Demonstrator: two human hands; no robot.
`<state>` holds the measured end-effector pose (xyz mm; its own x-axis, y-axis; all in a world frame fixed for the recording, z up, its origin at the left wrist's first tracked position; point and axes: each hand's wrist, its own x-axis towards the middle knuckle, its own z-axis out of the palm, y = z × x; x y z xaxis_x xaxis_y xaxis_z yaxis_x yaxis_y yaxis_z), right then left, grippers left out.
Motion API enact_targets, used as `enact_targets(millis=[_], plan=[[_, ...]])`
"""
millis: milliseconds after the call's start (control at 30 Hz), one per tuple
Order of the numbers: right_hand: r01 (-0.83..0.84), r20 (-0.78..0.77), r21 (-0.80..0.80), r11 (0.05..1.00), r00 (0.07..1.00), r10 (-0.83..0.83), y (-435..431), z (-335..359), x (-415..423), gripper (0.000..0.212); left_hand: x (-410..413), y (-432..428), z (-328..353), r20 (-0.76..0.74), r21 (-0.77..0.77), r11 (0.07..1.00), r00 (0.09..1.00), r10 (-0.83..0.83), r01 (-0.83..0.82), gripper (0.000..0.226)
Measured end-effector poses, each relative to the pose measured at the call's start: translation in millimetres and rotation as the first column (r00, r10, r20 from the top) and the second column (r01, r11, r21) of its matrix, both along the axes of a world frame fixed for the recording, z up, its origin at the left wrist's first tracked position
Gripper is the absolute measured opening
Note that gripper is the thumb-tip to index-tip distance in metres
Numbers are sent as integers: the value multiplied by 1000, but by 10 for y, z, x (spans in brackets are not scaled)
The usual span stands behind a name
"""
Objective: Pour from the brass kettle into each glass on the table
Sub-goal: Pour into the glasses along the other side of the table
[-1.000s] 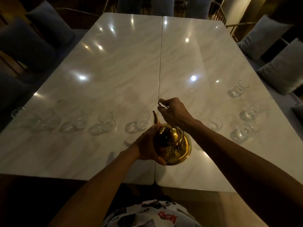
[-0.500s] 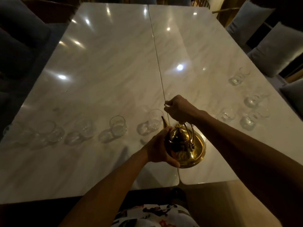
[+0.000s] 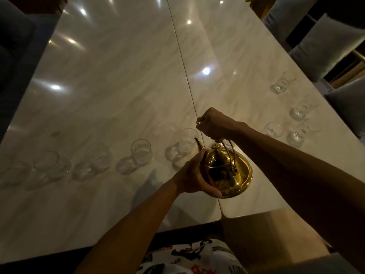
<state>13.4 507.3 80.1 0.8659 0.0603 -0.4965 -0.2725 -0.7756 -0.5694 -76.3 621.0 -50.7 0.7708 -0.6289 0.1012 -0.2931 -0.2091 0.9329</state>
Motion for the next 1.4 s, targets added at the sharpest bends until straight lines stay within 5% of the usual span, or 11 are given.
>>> enact_targets(millis=[867, 1400], plan=[[-15, -76, -89, 996, 997, 8, 81, 0, 210, 24, 40, -42, 104, -273, -168, 986, 960, -54, 8, 104], [-24, -65, -88, 996, 998, 19, 67, 38, 231, 25, 78, -53, 159, -312, -178, 984, 948, -69, 13, 101]])
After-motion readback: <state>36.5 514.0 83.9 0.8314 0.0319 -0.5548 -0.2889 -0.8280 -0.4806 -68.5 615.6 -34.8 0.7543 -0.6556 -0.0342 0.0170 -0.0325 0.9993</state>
